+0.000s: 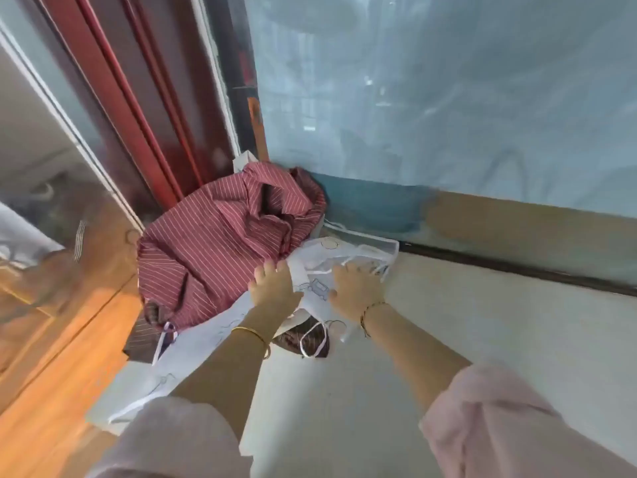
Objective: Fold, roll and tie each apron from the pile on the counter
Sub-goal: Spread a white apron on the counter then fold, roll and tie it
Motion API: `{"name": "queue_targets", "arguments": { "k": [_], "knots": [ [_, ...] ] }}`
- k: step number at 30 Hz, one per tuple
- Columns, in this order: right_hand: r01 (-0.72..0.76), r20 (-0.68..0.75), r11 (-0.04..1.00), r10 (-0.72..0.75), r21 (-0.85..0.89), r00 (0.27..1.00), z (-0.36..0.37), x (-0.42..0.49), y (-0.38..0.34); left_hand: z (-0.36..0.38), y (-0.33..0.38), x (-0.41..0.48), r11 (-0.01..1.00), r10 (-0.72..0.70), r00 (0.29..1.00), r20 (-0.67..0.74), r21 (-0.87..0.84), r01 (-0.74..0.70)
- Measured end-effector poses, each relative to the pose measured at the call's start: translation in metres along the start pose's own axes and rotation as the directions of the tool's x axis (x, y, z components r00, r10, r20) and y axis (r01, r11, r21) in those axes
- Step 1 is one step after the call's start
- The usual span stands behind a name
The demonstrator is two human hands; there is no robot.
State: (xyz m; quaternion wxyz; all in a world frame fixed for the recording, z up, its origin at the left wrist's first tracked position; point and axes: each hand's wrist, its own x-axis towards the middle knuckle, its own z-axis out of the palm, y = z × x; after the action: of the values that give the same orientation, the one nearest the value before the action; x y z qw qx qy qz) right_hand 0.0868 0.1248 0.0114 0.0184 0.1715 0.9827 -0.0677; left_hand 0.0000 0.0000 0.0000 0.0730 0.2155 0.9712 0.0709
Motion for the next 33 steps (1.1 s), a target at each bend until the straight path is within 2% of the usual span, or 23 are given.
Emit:
{"name": "queue_targets", "arguments": {
  "k": [3, 7, 10, 12, 13, 14, 15, 16, 17, 18, 20, 21, 22, 24, 25, 26, 27, 29, 31, 33],
  "knots": [
    [-0.043, 0.071, 0.999, 0.041, 0.026, 0.997, 0.014, 0.028, -0.013, 0.006, -0.015, 0.031, 0.993, 0.009, 1.0, 0.019, 0.12, -0.011],
    [-0.091, 0.118, 0.991, 0.079, 0.095, 0.99, 0.026, 0.05, -0.018, 0.013, -0.018, 0.056, 0.969, 0.122, 0.991, -0.057, 0.224, -0.106],
    [-0.21, 0.12, 0.94, 0.184, 0.267, 0.976, 0.027, 0.065, -0.015, 0.006, -0.021, 0.077, 0.985, 0.173, 0.984, -0.033, 0.019, -0.172],
    [-0.306, 0.129, 0.827, 0.279, 0.471, 0.952, 0.021, 0.072, -0.012, -0.007, -0.018, 0.085, 0.959, 0.231, 0.973, 0.03, -0.174, -0.222],
    [-0.365, 0.152, 0.722, 0.345, 0.588, 0.926, 0.017, 0.076, -0.011, -0.014, -0.017, 0.089, 0.931, 0.267, 0.961, 0.071, -0.277, -0.238],
    [-0.436, 0.203, 0.559, 0.431, 0.705, 0.879, 0.015, 0.08, -0.008, -0.018, -0.017, 0.094, 0.887, 0.298, 0.947, 0.124, -0.403, -0.226],
    [-0.503, 0.303, 0.323, 0.505, 0.802, 0.808, 0.013, 0.085, -0.007, -0.022, -0.019, 0.097, 0.817, 0.328, 0.925, 0.193, -0.549, -0.175],
    [-0.539, 0.435, 0.055, 0.525, 0.84, 0.731, 0.011, 0.088, -0.007, -0.026, -0.022, 0.099, 0.73, 0.371, 0.891, 0.262, -0.675, -0.105],
    [-0.538, 0.536, -0.158, 0.503, 0.828, 0.678, 0.011, 0.09, -0.005, -0.027, -0.026, 0.1, 0.658, 0.434, 0.839, 0.328, -0.752, -0.046],
    [-0.521, 0.593, -0.288, 0.464, 0.804, 0.658, 0.012, 0.091, -0.003, -0.03, -0.029, 0.101, 0.627, 0.493, 0.777, 0.392, -0.779, -0.006],
    [-0.453, 0.604, -0.414, 0.397, 0.79, 0.691, 0.016, 0.093, 0.0, -0.032, -0.031, 0.099, 0.678, 0.532, 0.671, 0.517, -0.734, 0.029],
    [-0.424, 0.587, -0.433, 0.379, 0.796, 0.715, 0.016, 0.094, 0.0, -0.032, -0.03, 0.097, 0.697, 0.527, 0.667, 0.527, -0.717, 0.016],
    [-0.409, 0.57, -0.428, 0.375, 0.806, 0.731, 0.015, 0.094, 0.0, -0.031, -0.029, 0.097, 0.709, 0.488, 0.716, 0.498, -0.706, 0.008],
    [-0.407, 0.559, -0.412, 0.374, 0.815, 0.74, 0.014, 0.094, -0.003, -0.027, -0.028, 0.101, 0.748, 0.321, 0.892, 0.319, -0.663, -0.032],
    [-0.414, 0.564, -0.41, 0.372, 0.813, 0.737, 0.013, 0.094, -0.005, -0.024, -0.03, 0.103, 0.817, 0.243, 0.948, 0.204, -0.571, -0.087],
    [-0.438, 0.574, -0.389, 0.377, 0.81, 0.727, 0.013, 0.094, -0.008, -0.021, -0.034, 0.103, 0.906, 0.218, 0.965, 0.145, -0.398, -0.145],
    [-0.464, 0.582, -0.361, 0.388, 0.809, 0.714, 0.014, 0.093, -0.009, -0.017, -0.038, 0.103, 0.959, 0.235, 0.959, 0.157, -0.201, -0.201],
    [-0.508, 0.593, -0.307, 0.439, 0.805, 0.675, 0.011, 0.088, -0.009, -0.011, -0.042, 0.1, 0.956, 0.241, 0.933, 0.266, 0.099, -0.275],
    [-0.492, 0.55, -0.264, 0.544, 0.829, 0.634, 0.008, 0.084, -0.004, -0.007, -0.041, 0.096, 0.935, 0.21, 0.936, 0.283, 0.222, -0.277],
    [-0.421, 0.444, -0.212, 0.674, 0.882, 0.59, 0.008, 0.082, 0.004, -0.008, -0.04, 0.098, 0.954, 0.164, 0.964, 0.209, 0.217, -0.209]
  ]
}}
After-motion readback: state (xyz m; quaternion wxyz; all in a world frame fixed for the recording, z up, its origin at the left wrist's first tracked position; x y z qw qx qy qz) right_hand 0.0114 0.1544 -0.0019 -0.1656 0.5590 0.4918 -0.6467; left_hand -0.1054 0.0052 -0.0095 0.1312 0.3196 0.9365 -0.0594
